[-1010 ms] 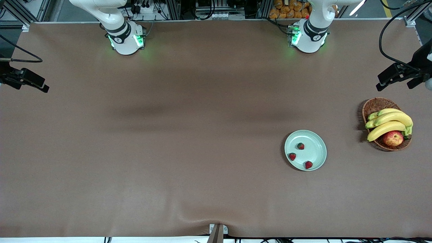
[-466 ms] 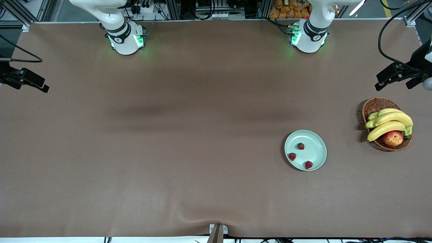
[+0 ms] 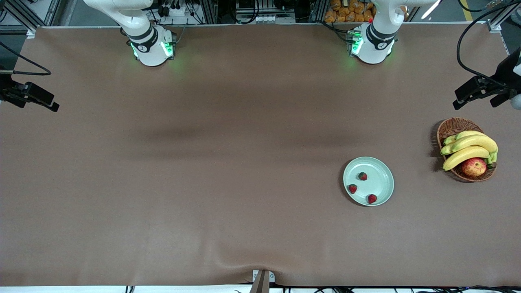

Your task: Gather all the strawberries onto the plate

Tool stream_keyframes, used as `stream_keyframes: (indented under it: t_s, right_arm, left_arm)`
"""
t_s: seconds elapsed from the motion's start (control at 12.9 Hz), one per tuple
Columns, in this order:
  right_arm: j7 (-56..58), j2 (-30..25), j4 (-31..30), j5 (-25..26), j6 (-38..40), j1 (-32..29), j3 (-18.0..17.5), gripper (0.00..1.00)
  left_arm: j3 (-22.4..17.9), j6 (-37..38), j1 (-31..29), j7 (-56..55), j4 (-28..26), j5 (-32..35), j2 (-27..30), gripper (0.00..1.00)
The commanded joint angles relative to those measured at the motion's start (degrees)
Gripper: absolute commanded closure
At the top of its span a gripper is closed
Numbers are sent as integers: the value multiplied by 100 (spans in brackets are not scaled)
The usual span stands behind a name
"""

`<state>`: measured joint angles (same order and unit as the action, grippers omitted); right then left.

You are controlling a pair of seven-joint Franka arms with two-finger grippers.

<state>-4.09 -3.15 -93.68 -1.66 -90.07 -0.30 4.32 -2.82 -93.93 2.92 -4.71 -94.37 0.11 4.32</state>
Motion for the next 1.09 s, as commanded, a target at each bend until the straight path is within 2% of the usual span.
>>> stream_keyframes:
  t_s: [0.0, 0.23, 1.01]
  right_arm:
    - [-92, -1, 70, -19, 25, -14, -18, 0]
    - [-92, -1, 70, -19, 16, -5, -18, 0]
    - [-92, -1, 70, -19, 16, 3, -18, 0]
  left_arm:
    - [36, 85, -125, 32, 24, -99, 8, 0]
    - [159, 85, -160, 14, 33, -107, 8, 0]
    - [194, 164, -151, 76, 7, -107, 8, 0]
